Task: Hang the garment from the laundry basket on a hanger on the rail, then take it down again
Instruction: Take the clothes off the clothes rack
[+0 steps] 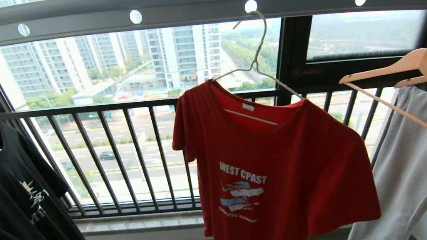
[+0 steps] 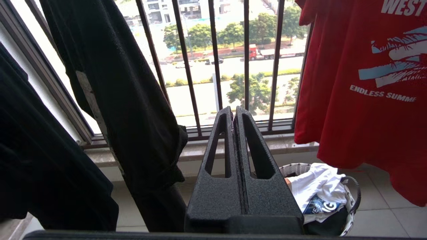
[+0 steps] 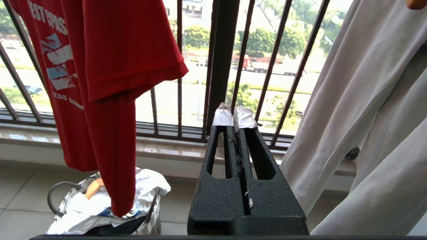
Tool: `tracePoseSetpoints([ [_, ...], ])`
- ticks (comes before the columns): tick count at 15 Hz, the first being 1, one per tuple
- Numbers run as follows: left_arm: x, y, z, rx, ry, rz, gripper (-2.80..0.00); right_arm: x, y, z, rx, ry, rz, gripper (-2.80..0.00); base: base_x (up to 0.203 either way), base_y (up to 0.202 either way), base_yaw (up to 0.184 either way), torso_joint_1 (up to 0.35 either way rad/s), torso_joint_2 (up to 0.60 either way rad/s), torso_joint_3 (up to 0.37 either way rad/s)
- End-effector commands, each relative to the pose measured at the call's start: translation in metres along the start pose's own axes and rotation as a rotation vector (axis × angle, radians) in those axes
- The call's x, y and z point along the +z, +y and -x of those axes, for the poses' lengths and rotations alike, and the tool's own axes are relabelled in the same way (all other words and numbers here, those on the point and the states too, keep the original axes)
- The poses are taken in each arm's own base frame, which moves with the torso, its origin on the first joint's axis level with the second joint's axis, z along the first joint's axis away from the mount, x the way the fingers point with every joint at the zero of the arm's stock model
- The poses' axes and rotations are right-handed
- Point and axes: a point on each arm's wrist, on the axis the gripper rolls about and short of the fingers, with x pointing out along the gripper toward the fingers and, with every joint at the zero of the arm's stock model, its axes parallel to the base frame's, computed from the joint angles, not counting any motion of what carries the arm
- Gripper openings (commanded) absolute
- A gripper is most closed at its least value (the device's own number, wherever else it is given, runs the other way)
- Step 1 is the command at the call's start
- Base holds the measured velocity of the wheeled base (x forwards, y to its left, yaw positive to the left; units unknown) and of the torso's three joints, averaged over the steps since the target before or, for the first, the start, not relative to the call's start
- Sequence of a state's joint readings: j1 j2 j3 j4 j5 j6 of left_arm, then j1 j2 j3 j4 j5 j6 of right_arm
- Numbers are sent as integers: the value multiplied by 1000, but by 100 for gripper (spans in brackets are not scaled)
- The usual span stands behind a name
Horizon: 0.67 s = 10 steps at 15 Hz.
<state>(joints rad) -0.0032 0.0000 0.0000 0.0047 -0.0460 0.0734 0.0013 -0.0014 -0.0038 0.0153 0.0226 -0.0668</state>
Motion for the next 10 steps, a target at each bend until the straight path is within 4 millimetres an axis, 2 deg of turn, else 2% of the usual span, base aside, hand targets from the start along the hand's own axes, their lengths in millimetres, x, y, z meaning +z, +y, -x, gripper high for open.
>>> tracePoseSetpoints([
  [1,0,0,0,0,1,0,-280,0,0,0,1,2,1,-280,0,0,0,0,0,0],
  [10,0,0,0,0,2,0,-280,0,0,0,1,1,1,-280,0,0,0,0,0,0],
])
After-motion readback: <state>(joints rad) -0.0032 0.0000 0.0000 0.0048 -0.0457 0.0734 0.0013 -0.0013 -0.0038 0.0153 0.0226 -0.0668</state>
